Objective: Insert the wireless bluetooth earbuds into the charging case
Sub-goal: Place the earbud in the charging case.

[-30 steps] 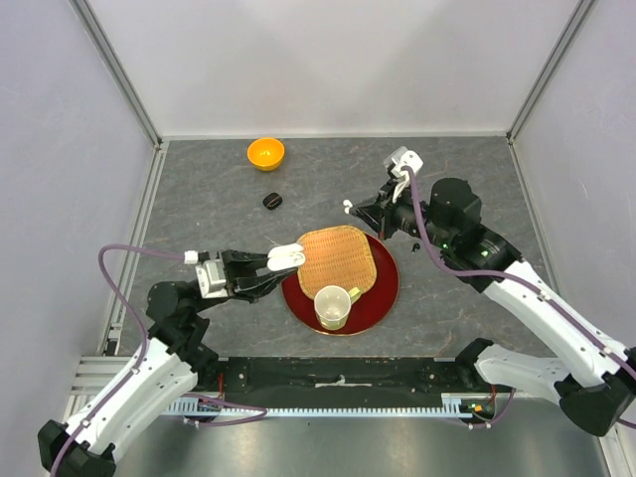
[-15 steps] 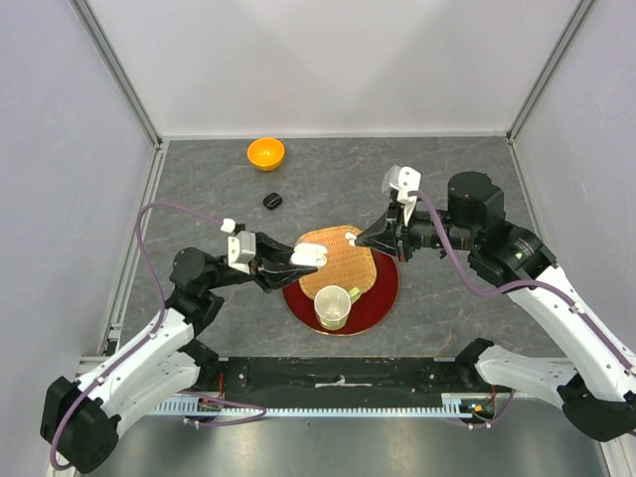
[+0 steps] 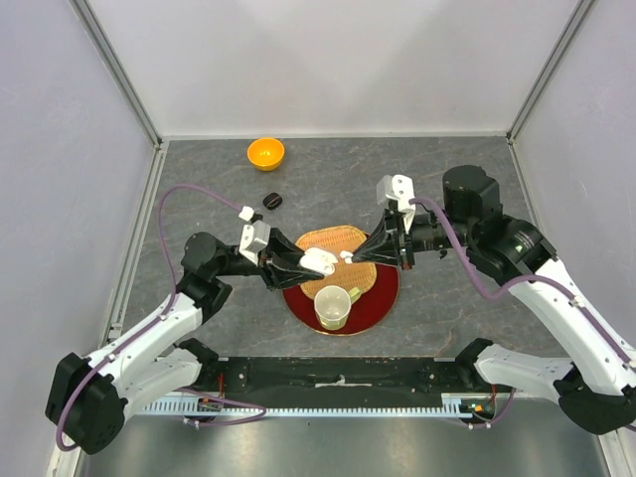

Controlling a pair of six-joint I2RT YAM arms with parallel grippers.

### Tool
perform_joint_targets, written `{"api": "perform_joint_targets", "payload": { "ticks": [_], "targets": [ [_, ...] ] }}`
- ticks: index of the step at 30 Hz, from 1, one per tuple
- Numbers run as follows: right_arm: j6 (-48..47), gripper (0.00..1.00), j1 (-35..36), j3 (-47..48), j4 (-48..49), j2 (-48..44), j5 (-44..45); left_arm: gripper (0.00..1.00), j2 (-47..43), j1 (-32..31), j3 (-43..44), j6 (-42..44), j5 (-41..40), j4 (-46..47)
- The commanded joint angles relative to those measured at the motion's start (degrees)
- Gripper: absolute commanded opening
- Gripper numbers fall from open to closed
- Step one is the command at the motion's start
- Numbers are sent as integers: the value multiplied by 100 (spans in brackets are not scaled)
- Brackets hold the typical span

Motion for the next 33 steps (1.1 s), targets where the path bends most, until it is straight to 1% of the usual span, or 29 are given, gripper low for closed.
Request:
{"api": "perform_joint_targets", "payload": {
  "ticks": [1, 7, 10, 13, 16, 26, 33],
  "targets": [
    [-190, 0, 93, 241, 16, 189, -435, 2, 239, -16, 351, -405, 531, 253],
    [-225, 0, 418, 337, 25, 408, -295, 2, 512, -16, 412, -625, 715, 464],
    [-216, 0, 725, 416, 33, 610, -119, 2, 644, -25, 456, -678, 786, 464],
    [-277, 0, 1033, 495, -10, 821, 276, 2, 714, -42, 474, -722, 838, 508],
    [-339, 0, 1174, 592, -72, 1015, 408, 2, 688, -60, 483, -722, 935, 526],
    [-436, 0, 1219, 733, -125, 1165, 584, 2, 574, -113, 369, -634, 1322, 552],
    [-436, 0, 1219, 777, -169, 1165, 646, 2, 565, -113, 351, -599, 1313, 535]
  ]
}}
